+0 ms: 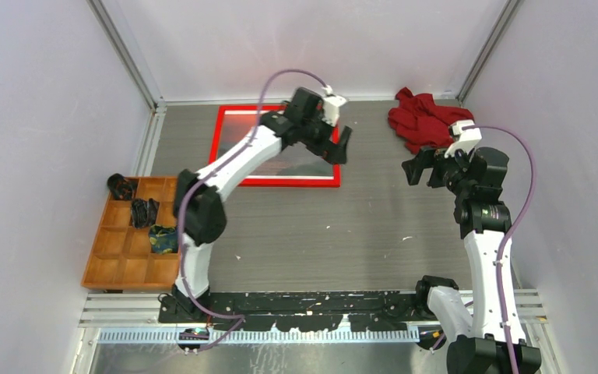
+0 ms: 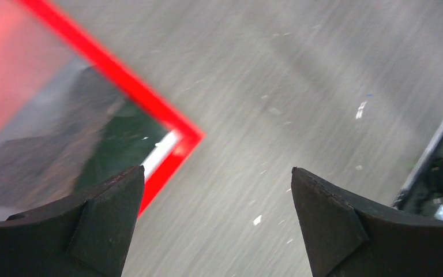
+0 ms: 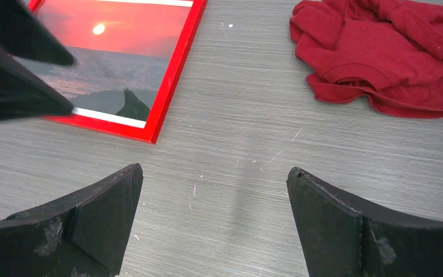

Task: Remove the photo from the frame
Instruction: Move the photo frame to the center of the board.

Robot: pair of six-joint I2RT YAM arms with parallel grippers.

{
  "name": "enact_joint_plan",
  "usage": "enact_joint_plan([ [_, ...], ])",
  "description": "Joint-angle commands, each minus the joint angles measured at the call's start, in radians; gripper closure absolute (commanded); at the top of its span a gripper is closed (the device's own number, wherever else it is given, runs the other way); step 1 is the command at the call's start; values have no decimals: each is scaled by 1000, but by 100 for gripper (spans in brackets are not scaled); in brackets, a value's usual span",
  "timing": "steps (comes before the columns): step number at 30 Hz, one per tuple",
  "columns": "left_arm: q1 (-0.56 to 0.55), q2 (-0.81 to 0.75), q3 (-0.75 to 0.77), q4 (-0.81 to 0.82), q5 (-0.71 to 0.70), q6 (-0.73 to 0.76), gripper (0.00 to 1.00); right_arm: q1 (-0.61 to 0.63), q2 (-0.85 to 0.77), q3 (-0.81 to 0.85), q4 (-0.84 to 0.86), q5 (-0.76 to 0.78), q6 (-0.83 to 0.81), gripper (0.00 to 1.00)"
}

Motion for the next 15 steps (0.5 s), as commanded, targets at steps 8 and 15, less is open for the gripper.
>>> enact_joint_plan([
  [8, 340, -563, -510, -61, -37, 264, 0, 48, -39, -23, 83, -262, 54, 0],
  [15, 549, -884, -807, -61, -2, 352, 0, 424, 149, 113, -3, -30, -140, 0],
])
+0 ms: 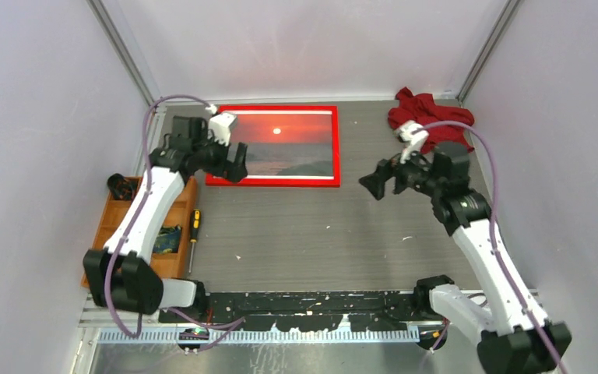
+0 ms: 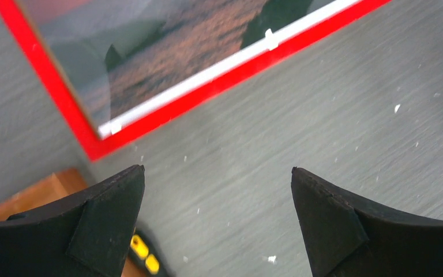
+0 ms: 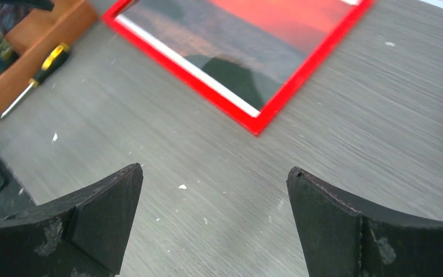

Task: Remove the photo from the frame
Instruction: Move the photo frame to the center of the board.

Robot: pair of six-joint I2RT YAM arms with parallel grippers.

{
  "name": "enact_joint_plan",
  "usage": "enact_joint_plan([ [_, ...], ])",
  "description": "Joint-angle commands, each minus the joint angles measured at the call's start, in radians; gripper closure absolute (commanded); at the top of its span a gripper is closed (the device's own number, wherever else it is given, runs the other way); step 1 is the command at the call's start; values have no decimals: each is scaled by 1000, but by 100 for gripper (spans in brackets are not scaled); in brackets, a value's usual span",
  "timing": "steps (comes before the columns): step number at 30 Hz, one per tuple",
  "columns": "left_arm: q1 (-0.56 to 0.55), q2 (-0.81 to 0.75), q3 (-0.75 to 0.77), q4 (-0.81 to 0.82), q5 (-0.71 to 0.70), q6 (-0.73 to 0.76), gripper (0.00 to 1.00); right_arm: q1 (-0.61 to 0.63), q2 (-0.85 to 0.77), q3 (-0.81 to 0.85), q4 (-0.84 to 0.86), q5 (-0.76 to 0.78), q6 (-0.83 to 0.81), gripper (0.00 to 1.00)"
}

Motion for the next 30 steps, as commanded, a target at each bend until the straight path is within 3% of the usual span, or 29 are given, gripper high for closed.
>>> enact_joint_plan([
  [1, 64, -208, -137, -12, 60, 72, 0, 168, 170, 154, -56, 121, -144, 0],
  [7, 100, -373, -280, -17, 105, 131, 0, 269, 499, 386, -142, 169, -232, 1],
  [10, 113, -391, -303, -16, 102, 137, 0, 331, 614, 451, -142, 197, -285, 2],
  [13, 131, -366, -316, -2, 115, 126, 0, 381, 708, 497, -137, 206, -311, 10],
  [22, 189, -332, -342, 23, 152, 127, 0, 484, 929, 567, -101, 270, -400, 13],
  [30, 319, -336, -349, 21, 279, 114, 0, 506, 1041, 596, -71, 341, -440, 15],
])
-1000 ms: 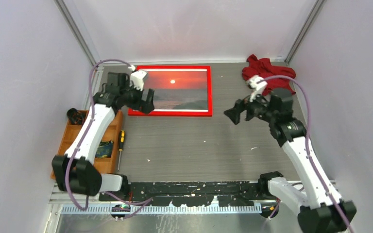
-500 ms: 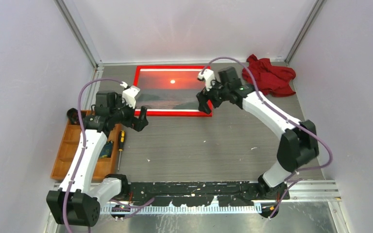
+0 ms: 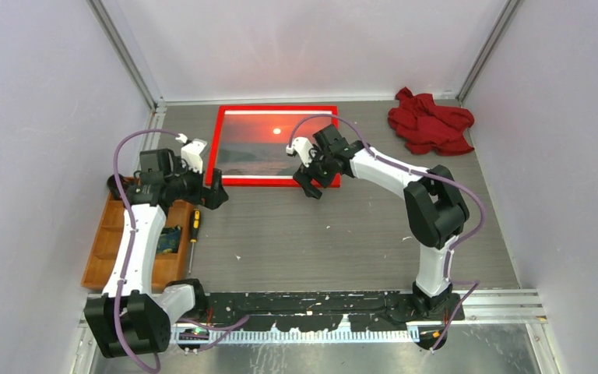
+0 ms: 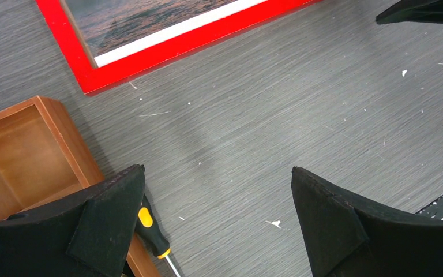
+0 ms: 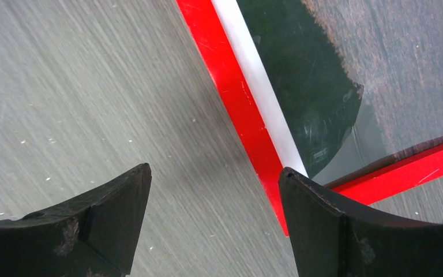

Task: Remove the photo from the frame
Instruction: Move the photo frame to the center of the board.

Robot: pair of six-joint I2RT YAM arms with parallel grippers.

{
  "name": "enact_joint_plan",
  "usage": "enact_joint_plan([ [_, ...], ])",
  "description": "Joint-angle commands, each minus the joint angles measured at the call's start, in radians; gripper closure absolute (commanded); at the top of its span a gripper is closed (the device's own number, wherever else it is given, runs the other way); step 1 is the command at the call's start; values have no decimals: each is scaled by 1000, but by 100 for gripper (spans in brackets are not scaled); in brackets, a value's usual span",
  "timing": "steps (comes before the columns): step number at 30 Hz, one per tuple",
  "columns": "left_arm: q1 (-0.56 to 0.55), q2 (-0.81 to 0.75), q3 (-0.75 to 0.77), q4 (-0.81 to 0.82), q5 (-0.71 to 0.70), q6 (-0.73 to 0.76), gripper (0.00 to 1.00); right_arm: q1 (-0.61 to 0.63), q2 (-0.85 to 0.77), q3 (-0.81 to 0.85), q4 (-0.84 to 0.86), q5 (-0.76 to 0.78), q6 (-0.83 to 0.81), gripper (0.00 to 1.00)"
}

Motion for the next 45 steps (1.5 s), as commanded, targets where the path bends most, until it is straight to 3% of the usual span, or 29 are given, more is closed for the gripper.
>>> enact_joint_plan([
  [1, 31, -12, 8, 29, 95, 3, 0, 8, 26, 76, 46, 70, -43, 15],
  [15, 32, -12, 10, 32, 79, 3, 0, 7, 145, 111, 55, 173, -103, 16],
  [21, 32, -14, 10, 31, 82, 3, 0, -10, 146, 97, 1, 109, -128, 26],
  [30, 32, -24, 8, 33, 90, -1, 0, -96, 88, 68, -176, 28, -208, 34],
  [36, 32, -27, 7, 36, 106, -3, 0, -114, 16, -17, -190, 67, -234, 35],
  [40, 32, -22, 11, 48, 131, -8, 0, -116, -18, -44, -248, 85, -268, 45],
  [45, 18, -1, 54, 42, 146, -2, 0, -137, -86, -135, -309, 133, -354, 45],
])
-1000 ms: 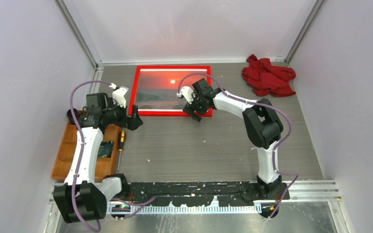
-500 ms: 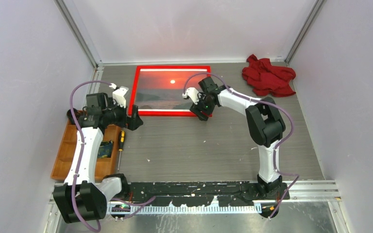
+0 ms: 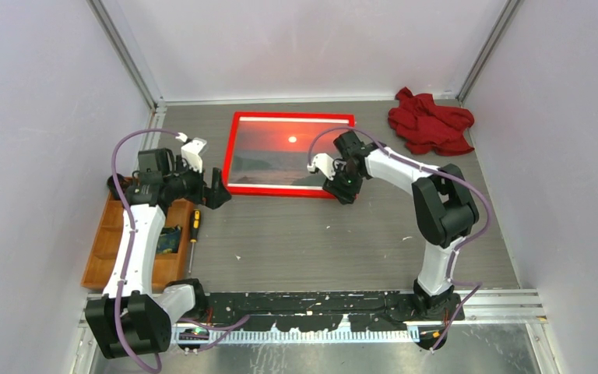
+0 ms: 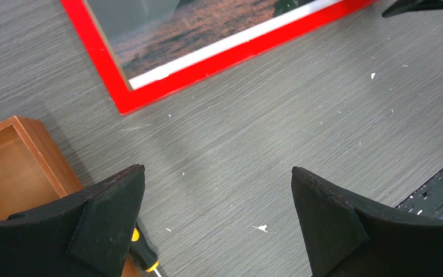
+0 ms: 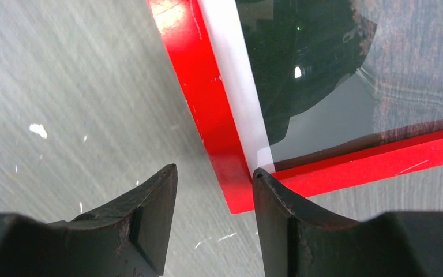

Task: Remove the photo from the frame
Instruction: Move the photo frame to the center of the board.

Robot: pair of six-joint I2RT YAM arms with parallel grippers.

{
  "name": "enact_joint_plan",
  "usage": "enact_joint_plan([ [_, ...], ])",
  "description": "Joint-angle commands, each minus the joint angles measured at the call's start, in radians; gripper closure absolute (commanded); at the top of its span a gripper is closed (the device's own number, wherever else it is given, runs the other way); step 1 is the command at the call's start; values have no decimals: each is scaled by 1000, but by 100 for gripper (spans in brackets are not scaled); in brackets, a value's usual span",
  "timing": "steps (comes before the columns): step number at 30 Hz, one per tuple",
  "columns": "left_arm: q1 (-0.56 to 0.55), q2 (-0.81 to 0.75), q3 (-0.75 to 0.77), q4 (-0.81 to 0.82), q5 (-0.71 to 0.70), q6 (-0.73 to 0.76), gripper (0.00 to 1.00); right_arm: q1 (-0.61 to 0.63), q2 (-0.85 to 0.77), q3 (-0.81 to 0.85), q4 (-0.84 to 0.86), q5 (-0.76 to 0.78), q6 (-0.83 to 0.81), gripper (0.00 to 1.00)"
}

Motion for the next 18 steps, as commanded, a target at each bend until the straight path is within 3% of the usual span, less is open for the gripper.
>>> enact_joint_plan([
  [1, -13, 11, 66, 31, 39, 10, 0, -23, -109, -86, -107, 61, -90, 45],
  [6, -85, 63, 140, -14, 47, 79, 0, -48, -209, -200, -76, 94, -126, 49],
  [12, -314, 70, 76, 98, -84, 278, 0, -69, -285, -266, -55, 111, -154, 68],
  [14, -394, 91, 55, 143, -140, 340, 0, -70, -300, -270, -60, 104, -154, 66],
  [18, -492, 181, 50, 231, -181, 411, 0, -69, -331, -244, -84, 92, -114, 50],
])
